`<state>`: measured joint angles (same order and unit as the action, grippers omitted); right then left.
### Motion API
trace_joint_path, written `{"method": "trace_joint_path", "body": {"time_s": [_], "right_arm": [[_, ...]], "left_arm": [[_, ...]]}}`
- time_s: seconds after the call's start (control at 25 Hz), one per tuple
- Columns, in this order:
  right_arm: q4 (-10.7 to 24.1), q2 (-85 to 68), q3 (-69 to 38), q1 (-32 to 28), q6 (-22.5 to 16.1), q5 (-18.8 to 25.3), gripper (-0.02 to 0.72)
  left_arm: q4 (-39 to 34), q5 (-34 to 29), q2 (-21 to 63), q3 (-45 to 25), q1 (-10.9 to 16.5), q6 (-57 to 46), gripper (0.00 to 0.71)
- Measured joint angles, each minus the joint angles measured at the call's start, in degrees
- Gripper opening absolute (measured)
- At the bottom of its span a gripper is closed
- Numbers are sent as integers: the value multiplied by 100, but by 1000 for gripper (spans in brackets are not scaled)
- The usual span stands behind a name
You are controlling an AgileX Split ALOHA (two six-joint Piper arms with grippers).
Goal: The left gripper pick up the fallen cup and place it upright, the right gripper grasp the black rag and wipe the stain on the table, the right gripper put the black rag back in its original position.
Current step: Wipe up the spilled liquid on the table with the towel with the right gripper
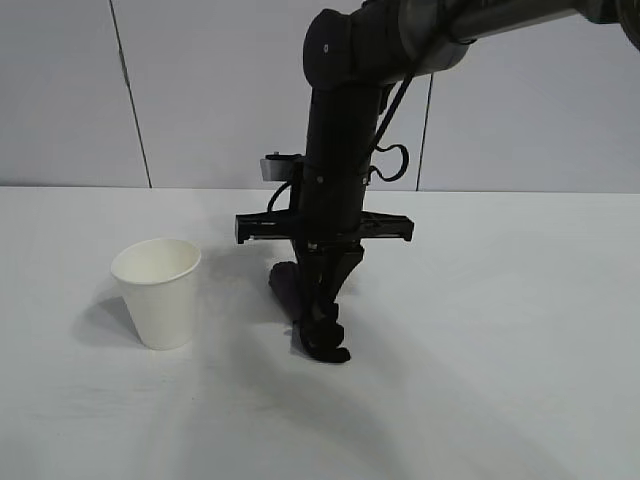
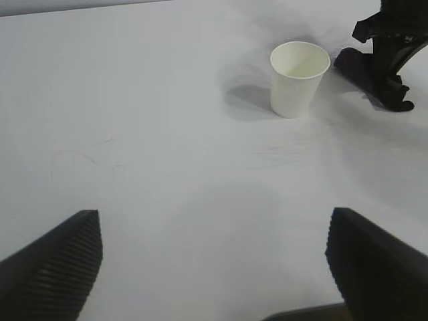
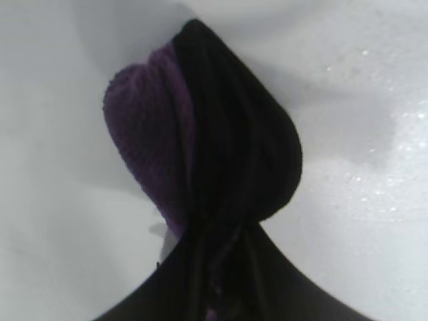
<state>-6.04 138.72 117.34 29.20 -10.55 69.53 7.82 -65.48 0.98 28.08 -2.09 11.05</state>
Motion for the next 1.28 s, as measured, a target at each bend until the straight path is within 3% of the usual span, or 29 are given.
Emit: {"method": "trace_joint_path", "body": {"time_s": [0.32, 0.56, 0.68, 0.96, 1.12, 1.28], "right_arm": [[419, 4, 238, -98, -15, 6, 71], [508, 136, 238, -98, -35, 6, 71], [270, 222, 240, -112, -40, 0, 71], [-690, 281, 258, -36, -2, 0, 71], [-809, 288, 258, 108, 32, -4, 71], [-694, 283, 258, 134, 31, -4, 71]], "left_arm": [[0, 0, 0, 0, 0, 0, 657], [0, 0, 0, 0, 0, 0, 657], [0, 0, 0, 0, 0, 0, 657], [0, 0, 0, 0, 0, 0, 657], [0, 0, 0, 0, 0, 0, 657], [0, 0, 0, 0, 0, 0, 657]]}}
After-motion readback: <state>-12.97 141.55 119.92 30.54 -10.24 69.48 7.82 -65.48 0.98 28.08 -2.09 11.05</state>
